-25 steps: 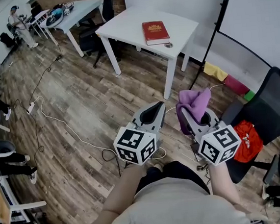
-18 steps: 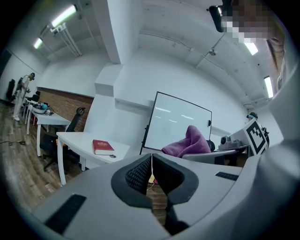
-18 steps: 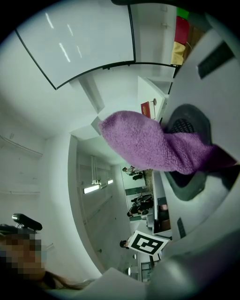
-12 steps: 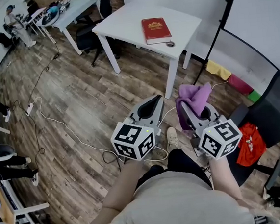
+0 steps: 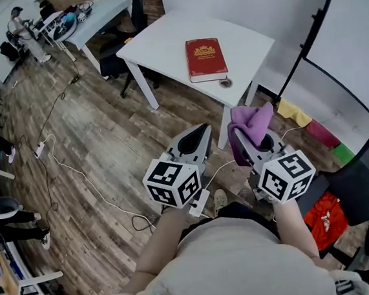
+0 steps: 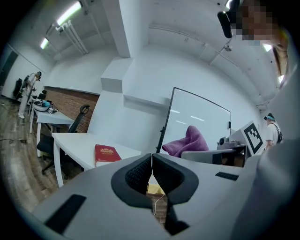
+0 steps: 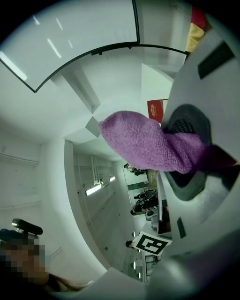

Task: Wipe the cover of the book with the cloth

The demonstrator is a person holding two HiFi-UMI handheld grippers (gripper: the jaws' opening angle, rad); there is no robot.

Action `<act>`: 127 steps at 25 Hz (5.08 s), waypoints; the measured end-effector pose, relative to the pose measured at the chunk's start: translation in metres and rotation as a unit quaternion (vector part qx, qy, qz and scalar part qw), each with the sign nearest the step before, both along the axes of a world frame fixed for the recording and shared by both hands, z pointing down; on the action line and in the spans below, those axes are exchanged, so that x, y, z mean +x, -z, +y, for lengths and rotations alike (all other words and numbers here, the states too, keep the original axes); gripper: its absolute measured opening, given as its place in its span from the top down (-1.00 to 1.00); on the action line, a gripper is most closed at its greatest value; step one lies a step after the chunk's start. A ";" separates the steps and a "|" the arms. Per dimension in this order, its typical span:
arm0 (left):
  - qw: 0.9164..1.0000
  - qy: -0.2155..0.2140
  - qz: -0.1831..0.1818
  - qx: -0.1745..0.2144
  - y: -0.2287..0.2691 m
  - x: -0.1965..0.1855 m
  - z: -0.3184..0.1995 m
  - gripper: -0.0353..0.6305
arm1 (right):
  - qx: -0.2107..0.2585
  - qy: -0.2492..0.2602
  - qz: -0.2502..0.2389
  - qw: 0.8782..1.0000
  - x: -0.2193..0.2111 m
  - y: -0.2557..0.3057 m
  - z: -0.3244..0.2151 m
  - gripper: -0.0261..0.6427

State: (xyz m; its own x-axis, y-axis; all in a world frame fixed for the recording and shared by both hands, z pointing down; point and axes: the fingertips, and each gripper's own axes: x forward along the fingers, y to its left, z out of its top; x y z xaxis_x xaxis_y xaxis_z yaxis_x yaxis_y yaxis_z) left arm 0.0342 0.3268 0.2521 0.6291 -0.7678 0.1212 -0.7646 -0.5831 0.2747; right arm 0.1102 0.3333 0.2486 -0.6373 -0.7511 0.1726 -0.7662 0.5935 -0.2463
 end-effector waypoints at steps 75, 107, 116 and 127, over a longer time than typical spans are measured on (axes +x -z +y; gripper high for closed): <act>0.989 -0.034 0.026 -0.144 -0.102 -0.073 -0.511 0.82 | -0.139 0.032 0.112 0.983 -0.080 -0.116 -0.522 0.67; 0.976 -0.058 0.023 -0.211 -0.167 -0.075 -0.542 0.82 | -0.180 0.044 0.222 0.957 -0.107 -0.193 -0.573 0.39; 0.976 -0.055 0.028 -0.211 -0.168 -0.078 -0.547 0.82 | -0.174 0.031 0.237 0.955 -0.094 -0.186 -0.569 0.25; 0.976 -0.054 0.024 -0.211 -0.170 -0.076 -0.541 0.82 | -0.151 0.012 0.228 0.962 -0.079 -0.164 -0.563 0.26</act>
